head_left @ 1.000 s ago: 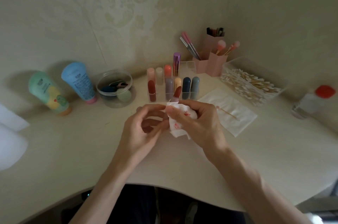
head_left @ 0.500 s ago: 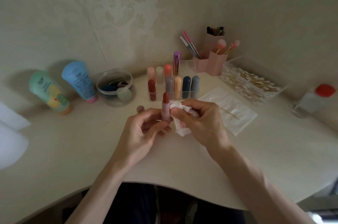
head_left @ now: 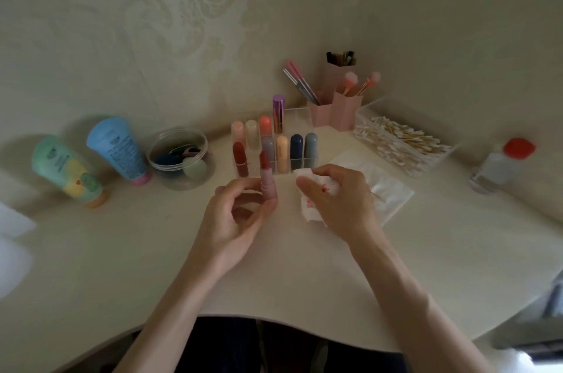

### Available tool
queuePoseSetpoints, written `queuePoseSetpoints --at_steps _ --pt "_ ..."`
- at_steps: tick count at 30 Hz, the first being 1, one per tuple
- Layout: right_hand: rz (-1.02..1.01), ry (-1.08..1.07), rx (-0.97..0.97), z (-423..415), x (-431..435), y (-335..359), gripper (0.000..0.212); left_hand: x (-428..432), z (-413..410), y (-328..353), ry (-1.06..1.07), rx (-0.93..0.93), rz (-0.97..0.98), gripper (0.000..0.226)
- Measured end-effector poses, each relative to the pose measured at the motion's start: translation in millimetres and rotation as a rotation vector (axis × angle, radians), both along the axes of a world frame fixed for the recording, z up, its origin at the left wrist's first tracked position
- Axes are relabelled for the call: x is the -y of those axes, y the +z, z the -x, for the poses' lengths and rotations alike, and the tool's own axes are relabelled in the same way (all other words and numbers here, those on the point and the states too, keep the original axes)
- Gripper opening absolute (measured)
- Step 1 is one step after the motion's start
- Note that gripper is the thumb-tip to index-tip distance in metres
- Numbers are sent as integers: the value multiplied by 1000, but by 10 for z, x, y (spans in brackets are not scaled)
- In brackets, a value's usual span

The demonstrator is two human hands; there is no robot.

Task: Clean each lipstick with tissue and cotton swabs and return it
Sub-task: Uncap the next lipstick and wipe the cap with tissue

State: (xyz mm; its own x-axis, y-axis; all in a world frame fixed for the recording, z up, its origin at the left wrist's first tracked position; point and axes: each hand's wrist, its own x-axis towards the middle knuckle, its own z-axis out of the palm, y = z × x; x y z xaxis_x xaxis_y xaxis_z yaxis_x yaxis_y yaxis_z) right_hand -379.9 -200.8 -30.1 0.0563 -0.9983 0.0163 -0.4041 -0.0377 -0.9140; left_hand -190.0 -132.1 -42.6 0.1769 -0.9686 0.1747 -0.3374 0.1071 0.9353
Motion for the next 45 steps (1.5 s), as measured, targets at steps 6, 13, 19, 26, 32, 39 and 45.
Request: queuePoseSetpoints --at_steps 6,13,19,26,32,39,45 --pt "68 -39 -25 31 -19 23 8 182 96 -27 87 76 -13 15" --pt "52 -38 -65 37 -15 4 14 299 169 -24 220 341 -8 10" --pt "54 -40 -73 29 -25 14 13 347 233 -24 266 419 38 10" --pt "59 -27 -82 13 -50 39 10 382 264 -44 281 499 22 14" --pt "60 -32 -65 -1 -55 40 8 391 275 -47 302 597 -17 20" --pt "74 -20 -67 -22 -62 29 6 440 292 -25 325 599 -42 18" --pt "70 -16 -70 -24 -58 19 7 446 306 -30 344 660 -66 21"
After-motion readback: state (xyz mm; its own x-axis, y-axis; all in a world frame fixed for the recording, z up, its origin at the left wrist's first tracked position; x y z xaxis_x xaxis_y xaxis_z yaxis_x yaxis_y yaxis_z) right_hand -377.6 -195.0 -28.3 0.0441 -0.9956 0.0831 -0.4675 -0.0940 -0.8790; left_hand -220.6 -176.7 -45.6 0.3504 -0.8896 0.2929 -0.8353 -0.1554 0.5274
